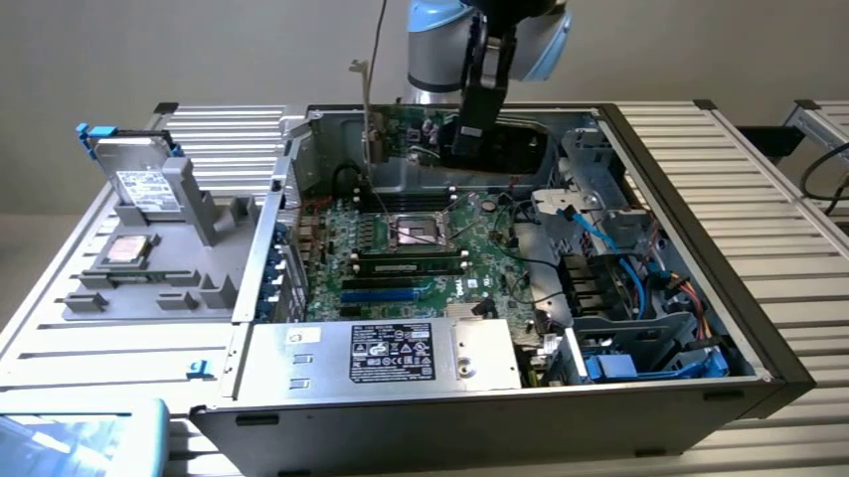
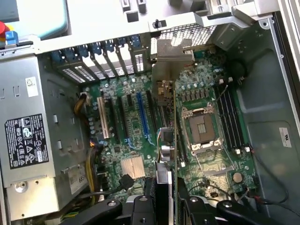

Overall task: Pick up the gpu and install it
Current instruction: 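Insert the gpu into the slot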

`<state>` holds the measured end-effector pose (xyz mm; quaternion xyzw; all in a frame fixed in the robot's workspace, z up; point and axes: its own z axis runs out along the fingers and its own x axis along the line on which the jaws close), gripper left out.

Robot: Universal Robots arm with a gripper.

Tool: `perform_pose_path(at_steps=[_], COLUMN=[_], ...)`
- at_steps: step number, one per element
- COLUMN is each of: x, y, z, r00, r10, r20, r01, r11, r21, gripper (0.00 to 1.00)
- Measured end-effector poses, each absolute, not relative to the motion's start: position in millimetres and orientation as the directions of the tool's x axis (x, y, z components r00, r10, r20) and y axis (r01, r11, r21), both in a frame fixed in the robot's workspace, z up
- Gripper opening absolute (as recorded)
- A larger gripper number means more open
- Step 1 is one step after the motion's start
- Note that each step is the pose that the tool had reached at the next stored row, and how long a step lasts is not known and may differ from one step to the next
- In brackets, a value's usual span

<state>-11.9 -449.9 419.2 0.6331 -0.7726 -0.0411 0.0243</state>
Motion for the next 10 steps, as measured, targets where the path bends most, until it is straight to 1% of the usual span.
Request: perform_pose_path(at_steps=[7, 10], x=[-12.0, -12.0], y=[-449.9, -449.8], z=[419.1, 419.1], r00=[-0.076, -0.069], r10=[-0.997, -0.998], r20=[-0.006, -0.001], r01=[-0.993, -0.993], r11=[0.075, 0.069], r21=[0.093, 0.092], gripper=[0.28, 0.28])
